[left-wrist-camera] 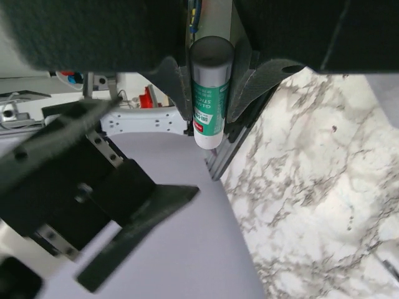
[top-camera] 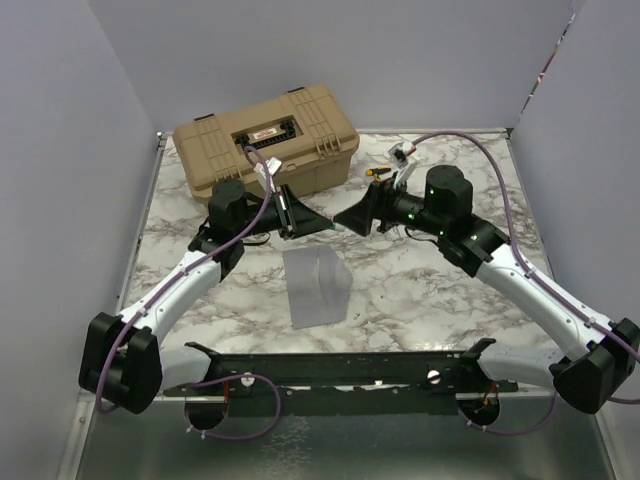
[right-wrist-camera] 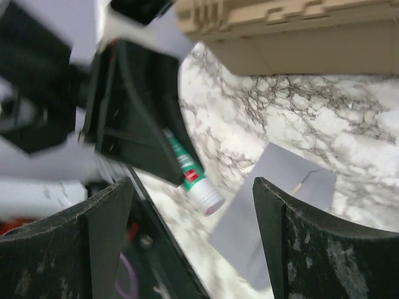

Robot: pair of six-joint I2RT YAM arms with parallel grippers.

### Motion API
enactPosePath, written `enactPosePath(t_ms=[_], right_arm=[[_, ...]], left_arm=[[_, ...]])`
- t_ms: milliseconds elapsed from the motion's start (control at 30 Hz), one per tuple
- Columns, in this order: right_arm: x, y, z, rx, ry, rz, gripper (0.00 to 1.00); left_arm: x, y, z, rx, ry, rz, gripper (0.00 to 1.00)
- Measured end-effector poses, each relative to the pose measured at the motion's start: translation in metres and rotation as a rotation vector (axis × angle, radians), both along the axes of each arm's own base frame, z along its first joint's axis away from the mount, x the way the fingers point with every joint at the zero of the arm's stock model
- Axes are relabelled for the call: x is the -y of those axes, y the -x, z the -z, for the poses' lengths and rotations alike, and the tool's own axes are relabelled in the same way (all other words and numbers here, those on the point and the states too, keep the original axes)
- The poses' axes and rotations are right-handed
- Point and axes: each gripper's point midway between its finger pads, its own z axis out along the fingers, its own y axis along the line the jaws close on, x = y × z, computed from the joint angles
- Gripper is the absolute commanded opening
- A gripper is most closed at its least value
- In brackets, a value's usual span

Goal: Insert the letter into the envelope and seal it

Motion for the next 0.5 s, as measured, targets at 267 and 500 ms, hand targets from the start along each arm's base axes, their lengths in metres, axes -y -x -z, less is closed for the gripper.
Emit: enactPosePath(t_ms=[267,500], right_arm=[[0.004,-0.035,-0.018,-0.431,-0.349,0.216,0.68],[-0.014,-0.022,-0.051,-0.537,-0.539,0.059,0.52]], left_arm=[[-0.01,-0.013,-0.053,0.076,0.132,-0.071,0.0],[-0.011,-0.015,-0.08,0.116,0.203,-0.085,0.0]])
